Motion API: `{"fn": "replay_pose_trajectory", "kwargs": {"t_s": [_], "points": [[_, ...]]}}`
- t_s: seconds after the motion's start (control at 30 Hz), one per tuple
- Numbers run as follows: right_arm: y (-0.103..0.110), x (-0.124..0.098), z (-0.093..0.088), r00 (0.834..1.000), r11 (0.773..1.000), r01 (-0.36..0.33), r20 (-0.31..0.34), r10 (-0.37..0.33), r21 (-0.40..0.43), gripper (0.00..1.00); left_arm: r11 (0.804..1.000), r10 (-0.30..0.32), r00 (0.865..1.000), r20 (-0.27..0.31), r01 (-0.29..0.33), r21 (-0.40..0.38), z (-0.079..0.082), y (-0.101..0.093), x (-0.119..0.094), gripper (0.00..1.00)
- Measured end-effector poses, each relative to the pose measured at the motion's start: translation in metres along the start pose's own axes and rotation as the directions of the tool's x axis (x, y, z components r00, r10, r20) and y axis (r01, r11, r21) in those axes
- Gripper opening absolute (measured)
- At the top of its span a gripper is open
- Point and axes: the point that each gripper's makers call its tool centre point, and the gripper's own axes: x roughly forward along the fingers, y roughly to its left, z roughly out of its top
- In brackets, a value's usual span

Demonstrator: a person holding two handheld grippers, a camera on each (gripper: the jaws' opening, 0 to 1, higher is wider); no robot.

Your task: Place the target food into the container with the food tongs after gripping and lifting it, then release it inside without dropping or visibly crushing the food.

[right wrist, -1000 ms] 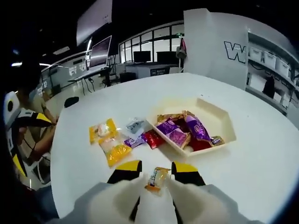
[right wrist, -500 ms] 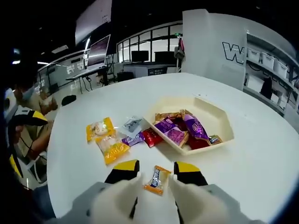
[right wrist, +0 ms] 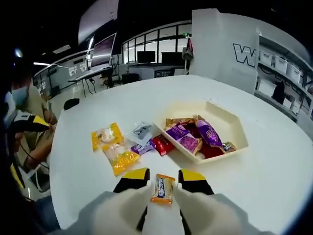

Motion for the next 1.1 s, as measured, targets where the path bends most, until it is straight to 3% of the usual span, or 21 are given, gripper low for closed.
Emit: {"fn": "replay_pose_trajectory", "kwargs": {"t_s": [0.17,0.27,0.53,0.6,0.67,0.73,1.0,1.1], "points": [[-0.004,-0.009,0.022,0.999,1.000,-0.011,0.053,0.011,0.016,0.18,1.000,-0.002,1.000,0.003,0.002,-0.002,0.001,0.000,0.001,0.83],[-0.009,-0.009,0.025,0.999,1.000,0.006,0.037,-0.006,-0.003,0.18,1.000,-0.010,1.000,0.002,0.010,-0.003,0.001,-0.003,0.004,0.83],[-0.005,0.000,-0.006,0.998,0.998,-0.039,-0.045,0.036,-0.058,0.22,1.000,-0.016,1.000,-0.003,0.016,0.003,0.001,-0.005,0.006,0.83],[-0.002,0.002,-0.014,0.996,0.998,-0.058,-0.067,0.056,-0.021,0.23,1.000,-0.015,1.000,-0.005,0.015,0.002,0.000,-0.004,0.006,0.83],[0.000,0.001,-0.009,0.997,0.998,-0.061,-0.041,0.060,-0.019,0.23,1.000,-0.014,1.000,-0.006,0.014,0.001,-0.001,-0.004,0.006,0.83],[0.003,0.002,-0.011,0.996,0.997,-0.078,-0.052,0.078,0.012,0.24,1.000,-0.015,1.000,-0.010,0.015,0.001,-0.002,-0.005,0.006,0.83],[0.010,0.001,-0.007,0.995,0.996,-0.090,-0.036,0.090,0.004,0.24,1.000,-0.012,1.000,-0.011,0.012,0.002,-0.001,-0.003,0.008,0.83],[0.013,0.002,-0.014,0.993,0.995,-0.100,-0.060,0.101,0.017,0.24,1.000,-0.013,1.000,-0.016,0.013,0.006,-0.001,-0.004,0.010,0.83]]}}
